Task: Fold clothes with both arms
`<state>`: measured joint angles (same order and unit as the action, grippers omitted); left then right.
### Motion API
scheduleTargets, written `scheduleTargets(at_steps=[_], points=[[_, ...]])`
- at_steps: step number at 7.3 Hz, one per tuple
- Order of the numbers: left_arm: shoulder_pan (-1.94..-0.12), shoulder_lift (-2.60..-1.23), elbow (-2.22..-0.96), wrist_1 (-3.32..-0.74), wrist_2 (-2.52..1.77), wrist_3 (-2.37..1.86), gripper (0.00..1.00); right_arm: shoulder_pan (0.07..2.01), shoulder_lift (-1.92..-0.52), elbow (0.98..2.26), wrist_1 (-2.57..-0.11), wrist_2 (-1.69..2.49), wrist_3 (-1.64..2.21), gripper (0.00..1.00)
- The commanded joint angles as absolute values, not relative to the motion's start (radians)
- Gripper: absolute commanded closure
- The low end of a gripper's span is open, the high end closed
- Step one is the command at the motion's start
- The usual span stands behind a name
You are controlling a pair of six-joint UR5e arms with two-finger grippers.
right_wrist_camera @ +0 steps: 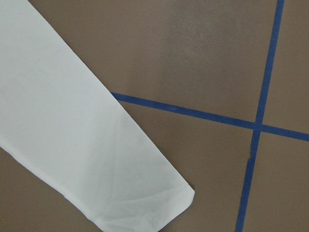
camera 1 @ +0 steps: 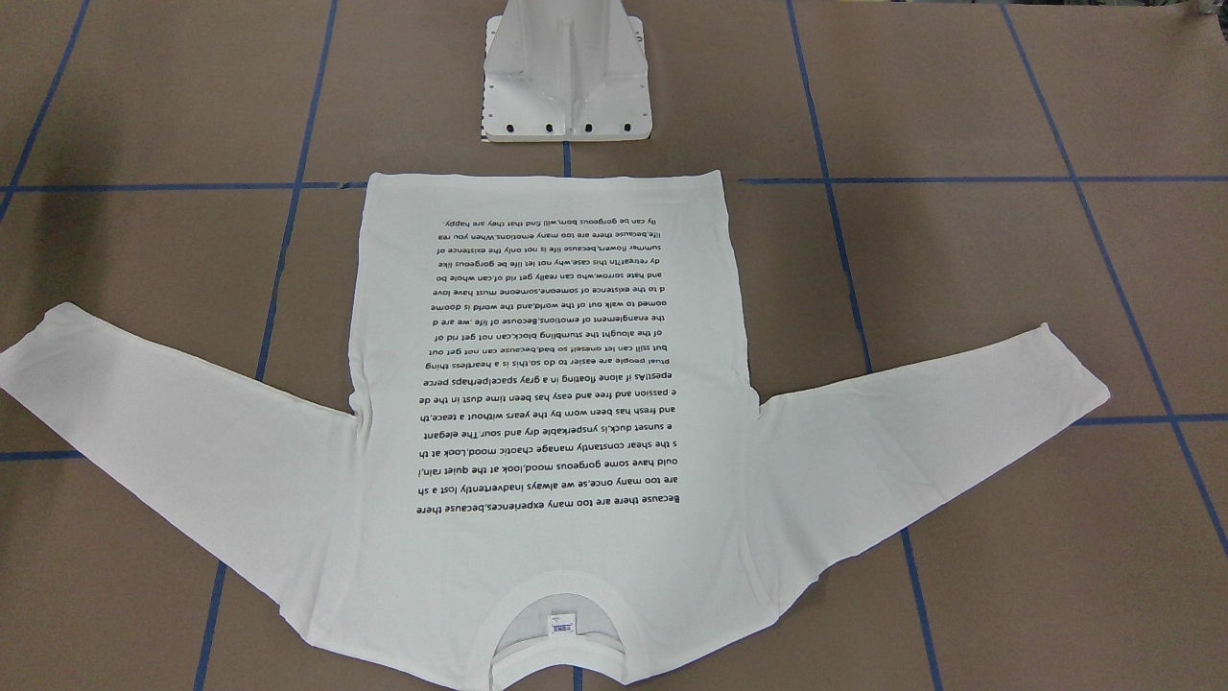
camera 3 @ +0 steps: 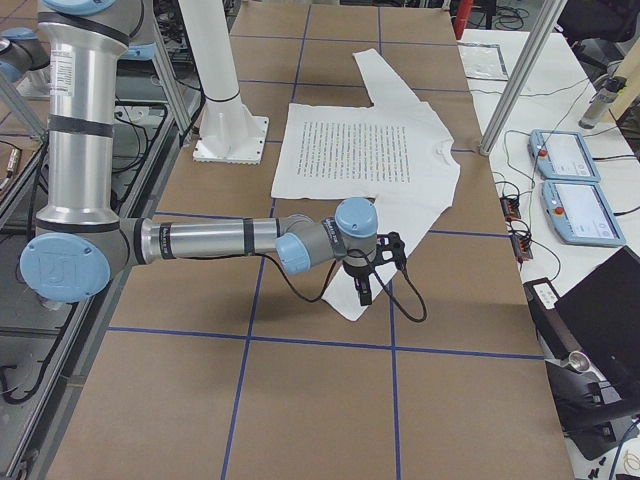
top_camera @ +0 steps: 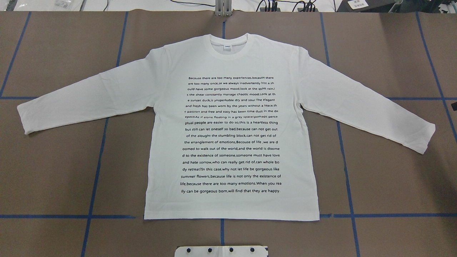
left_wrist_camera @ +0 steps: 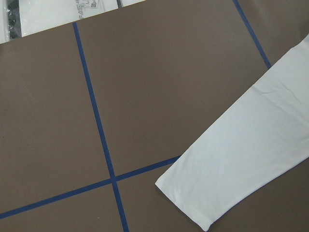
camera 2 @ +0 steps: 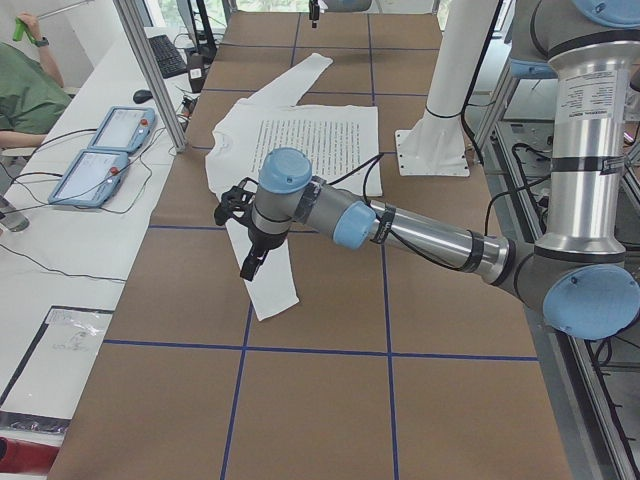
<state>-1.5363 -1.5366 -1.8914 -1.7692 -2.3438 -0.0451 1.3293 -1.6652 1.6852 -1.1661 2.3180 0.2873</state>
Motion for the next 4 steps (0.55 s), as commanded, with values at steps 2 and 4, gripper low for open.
scheduleTargets(at_steps=[2, 4], points=[[-1.536, -1.535, -1.888, -1.776, -2.341, -0.048, 0.00, 1.194, -1.660, 1.493, -0.788, 2.240, 0.590, 0.15], [-1.536, -1.534, -1.885, -1.778, -2.342, -0.044, 0.00, 1.190, -1.663, 1.457, -0.769, 2.240, 0.598, 0.26]])
